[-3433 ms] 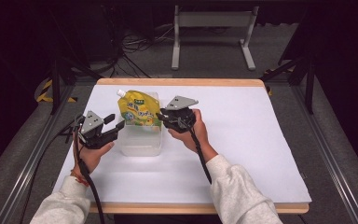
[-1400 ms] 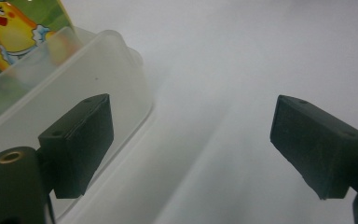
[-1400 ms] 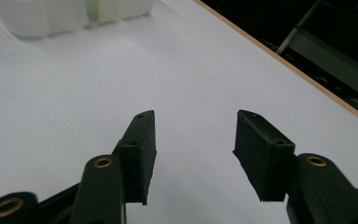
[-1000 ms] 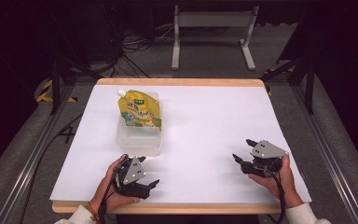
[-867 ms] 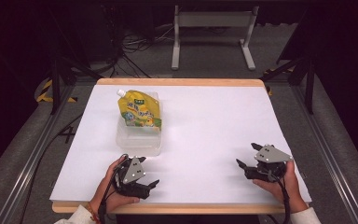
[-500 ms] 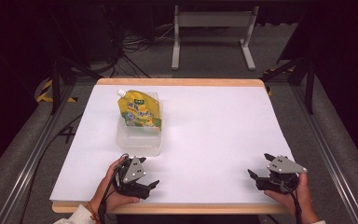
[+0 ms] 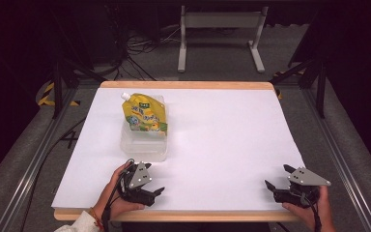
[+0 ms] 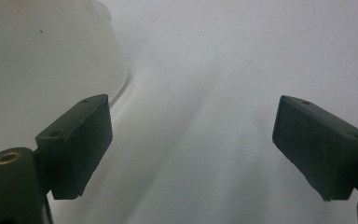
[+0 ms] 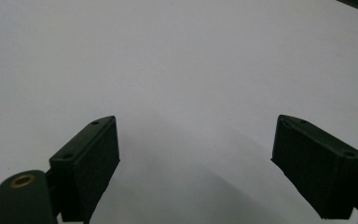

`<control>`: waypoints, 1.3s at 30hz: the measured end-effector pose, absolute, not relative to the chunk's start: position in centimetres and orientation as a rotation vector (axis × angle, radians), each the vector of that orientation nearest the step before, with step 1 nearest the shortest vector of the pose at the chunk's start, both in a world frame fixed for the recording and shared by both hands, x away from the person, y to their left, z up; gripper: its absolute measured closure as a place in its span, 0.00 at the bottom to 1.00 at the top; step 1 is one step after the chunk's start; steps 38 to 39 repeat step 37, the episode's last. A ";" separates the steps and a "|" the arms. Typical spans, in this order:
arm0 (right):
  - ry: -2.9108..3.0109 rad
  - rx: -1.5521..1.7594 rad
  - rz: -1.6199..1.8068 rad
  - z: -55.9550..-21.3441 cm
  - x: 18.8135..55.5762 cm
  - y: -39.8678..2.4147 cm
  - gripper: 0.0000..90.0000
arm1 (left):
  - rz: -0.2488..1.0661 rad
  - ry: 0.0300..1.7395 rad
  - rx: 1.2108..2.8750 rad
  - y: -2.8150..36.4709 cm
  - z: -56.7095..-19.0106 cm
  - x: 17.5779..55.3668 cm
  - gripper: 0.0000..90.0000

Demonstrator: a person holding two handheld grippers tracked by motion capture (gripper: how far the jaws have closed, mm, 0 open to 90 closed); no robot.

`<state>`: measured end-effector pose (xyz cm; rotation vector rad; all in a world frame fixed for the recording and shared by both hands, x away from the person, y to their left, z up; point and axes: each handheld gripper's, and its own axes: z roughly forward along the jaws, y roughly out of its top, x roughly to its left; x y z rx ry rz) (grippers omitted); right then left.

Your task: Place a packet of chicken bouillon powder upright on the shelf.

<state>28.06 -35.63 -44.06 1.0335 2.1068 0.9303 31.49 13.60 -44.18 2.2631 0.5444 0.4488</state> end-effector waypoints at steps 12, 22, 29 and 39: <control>2.095 1.032 0.919 -44.0 28.1 -35.6 0.16 | 0.428 0.526 2.298 13.3 -44.5 31.6 0.14; 2.093 1.027 0.923 -43.9 28.0 -35.5 0.16 | 0.427 0.519 2.308 13.3 -44.5 31.6 0.14; 2.098 1.022 0.922 -43.9 28.1 -35.4 0.16 | 0.425 0.526 2.309 13.3 -44.5 31.6 0.14; 2.091 1.027 0.929 -44.0 28.2 -35.5 0.16 | 0.418 0.526 2.302 13.1 -44.4 31.8 0.14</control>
